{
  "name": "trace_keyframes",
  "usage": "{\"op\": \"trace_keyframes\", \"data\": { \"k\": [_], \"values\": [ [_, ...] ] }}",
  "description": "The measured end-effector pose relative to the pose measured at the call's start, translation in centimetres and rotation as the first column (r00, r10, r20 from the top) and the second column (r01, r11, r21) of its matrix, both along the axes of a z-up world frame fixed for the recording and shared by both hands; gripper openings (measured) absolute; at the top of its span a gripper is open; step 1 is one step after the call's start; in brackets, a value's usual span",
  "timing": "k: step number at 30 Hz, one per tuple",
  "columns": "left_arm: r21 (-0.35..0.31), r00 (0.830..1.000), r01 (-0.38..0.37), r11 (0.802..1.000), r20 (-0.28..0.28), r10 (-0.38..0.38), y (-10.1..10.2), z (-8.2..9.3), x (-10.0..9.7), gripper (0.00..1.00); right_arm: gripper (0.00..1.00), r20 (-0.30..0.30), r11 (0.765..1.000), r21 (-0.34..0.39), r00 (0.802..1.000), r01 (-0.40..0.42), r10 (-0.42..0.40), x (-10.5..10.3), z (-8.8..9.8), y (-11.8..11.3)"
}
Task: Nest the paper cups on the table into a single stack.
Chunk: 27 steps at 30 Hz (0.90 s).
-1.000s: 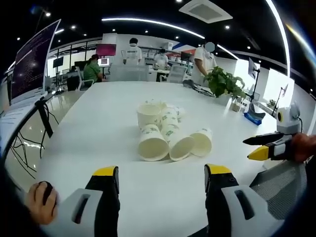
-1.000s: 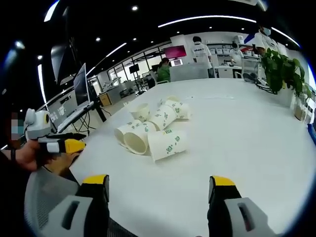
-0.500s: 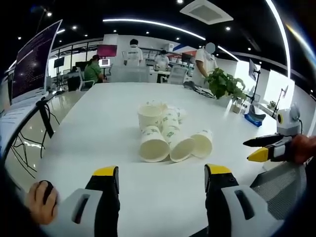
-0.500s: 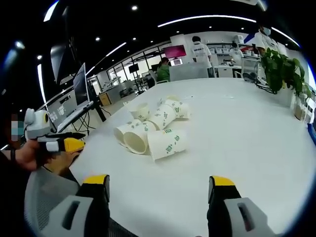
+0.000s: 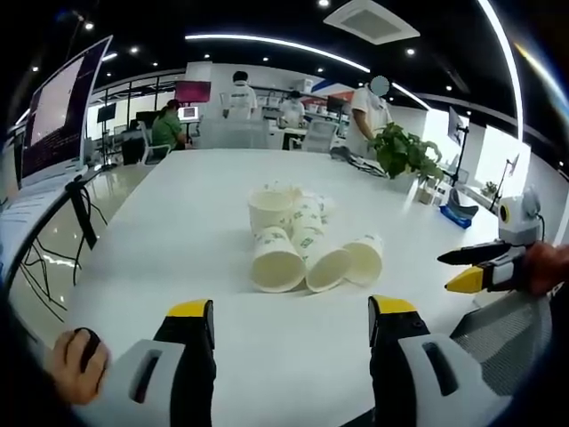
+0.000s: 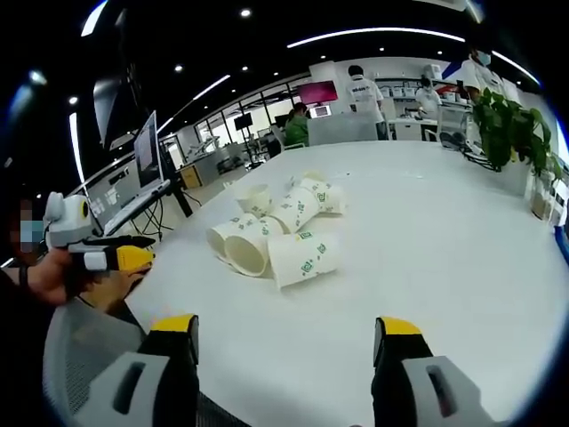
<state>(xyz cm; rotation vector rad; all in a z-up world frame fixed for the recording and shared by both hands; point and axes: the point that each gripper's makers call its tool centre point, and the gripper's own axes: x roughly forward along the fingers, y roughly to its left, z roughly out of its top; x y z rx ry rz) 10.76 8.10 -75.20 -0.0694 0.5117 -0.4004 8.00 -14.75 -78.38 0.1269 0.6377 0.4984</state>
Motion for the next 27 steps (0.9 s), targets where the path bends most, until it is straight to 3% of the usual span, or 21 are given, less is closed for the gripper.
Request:
{"op": "trace_keyframes", "data": {
  "k": [17,27],
  "values": [
    [-0.002,1.000,0.003,1.000,-0.007,-0.003,-0.1,0.0,-0.1,0.68,0.76,-0.068,0.994,0.103,0.997,0.027,-0.020,-0.4,-0.1,0.3],
    [-0.007,1.000,0.001,1.000,-0.004,-0.001,0.0,0.0,0.0,0.68,0.76,-0.061,0.995,-0.007,0.994,-0.096,0.095,0.1,-0.2,1.0]
  ]
}}
